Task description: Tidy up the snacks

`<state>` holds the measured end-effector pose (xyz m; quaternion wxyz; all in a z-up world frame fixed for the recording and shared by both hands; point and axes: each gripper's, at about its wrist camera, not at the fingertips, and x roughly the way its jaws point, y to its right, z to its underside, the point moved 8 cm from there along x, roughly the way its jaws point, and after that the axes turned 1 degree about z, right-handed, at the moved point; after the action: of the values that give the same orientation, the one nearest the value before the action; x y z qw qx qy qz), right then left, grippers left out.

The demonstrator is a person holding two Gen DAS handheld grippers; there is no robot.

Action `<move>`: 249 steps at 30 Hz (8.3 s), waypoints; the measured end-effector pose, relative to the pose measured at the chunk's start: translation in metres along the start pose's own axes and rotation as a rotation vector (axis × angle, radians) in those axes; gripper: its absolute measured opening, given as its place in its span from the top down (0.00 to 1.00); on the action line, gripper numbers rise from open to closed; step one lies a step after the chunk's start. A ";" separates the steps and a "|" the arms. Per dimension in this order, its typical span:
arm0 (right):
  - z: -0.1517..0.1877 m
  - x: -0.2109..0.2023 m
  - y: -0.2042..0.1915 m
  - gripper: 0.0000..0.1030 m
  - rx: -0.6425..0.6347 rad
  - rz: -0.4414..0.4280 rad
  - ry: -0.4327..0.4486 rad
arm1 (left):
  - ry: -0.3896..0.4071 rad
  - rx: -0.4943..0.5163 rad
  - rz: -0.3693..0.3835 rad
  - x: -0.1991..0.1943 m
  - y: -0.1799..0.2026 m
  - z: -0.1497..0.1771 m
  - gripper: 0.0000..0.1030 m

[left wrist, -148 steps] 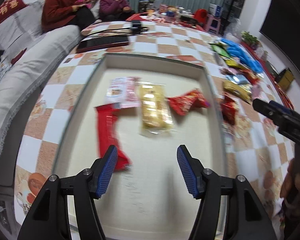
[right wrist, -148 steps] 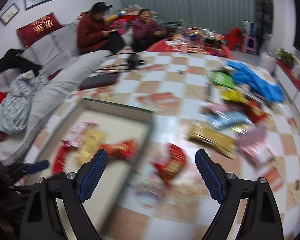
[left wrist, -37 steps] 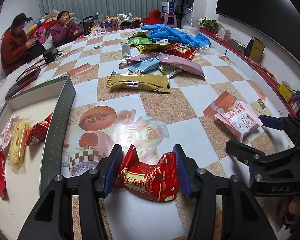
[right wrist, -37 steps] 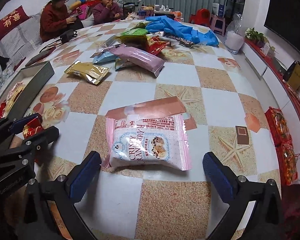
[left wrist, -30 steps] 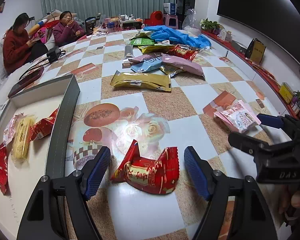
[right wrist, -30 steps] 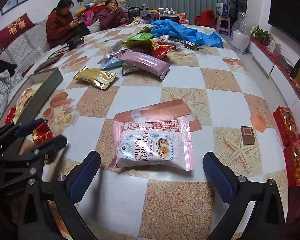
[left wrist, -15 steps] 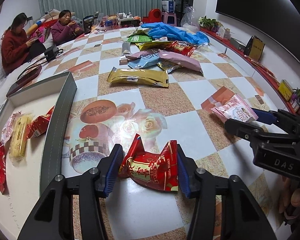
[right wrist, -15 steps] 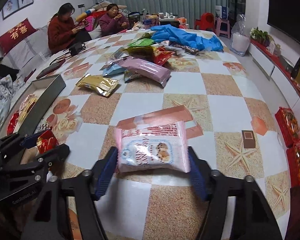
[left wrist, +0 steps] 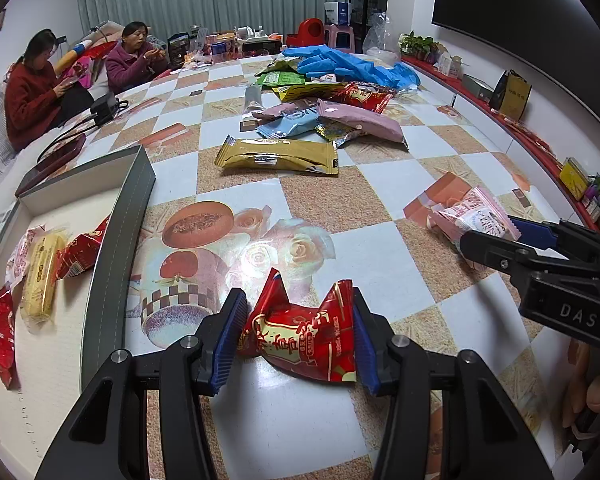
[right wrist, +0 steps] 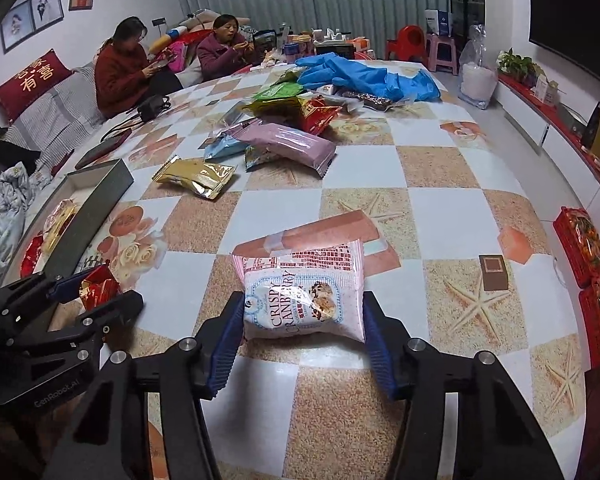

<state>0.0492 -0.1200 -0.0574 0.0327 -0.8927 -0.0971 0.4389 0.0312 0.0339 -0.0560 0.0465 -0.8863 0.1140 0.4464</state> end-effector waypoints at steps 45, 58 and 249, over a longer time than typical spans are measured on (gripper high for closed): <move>-0.007 0.019 -0.035 0.49 -0.270 -0.041 -0.112 | -0.002 -0.001 0.005 0.002 -0.002 -0.003 0.45; 0.010 0.006 -0.053 0.53 -0.155 0.073 -0.045 | -0.001 -0.031 -0.027 -0.002 -0.009 0.001 0.58; -0.036 0.013 -0.298 0.58 -0.293 -0.211 -0.049 | -0.041 -0.321 -0.196 -0.084 -0.239 0.057 0.58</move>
<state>0.0423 0.1755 -0.0032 -0.0541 -0.8617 -0.2539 0.4360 -0.0031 0.2900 -0.0273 -0.0497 -0.8798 -0.0466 0.4704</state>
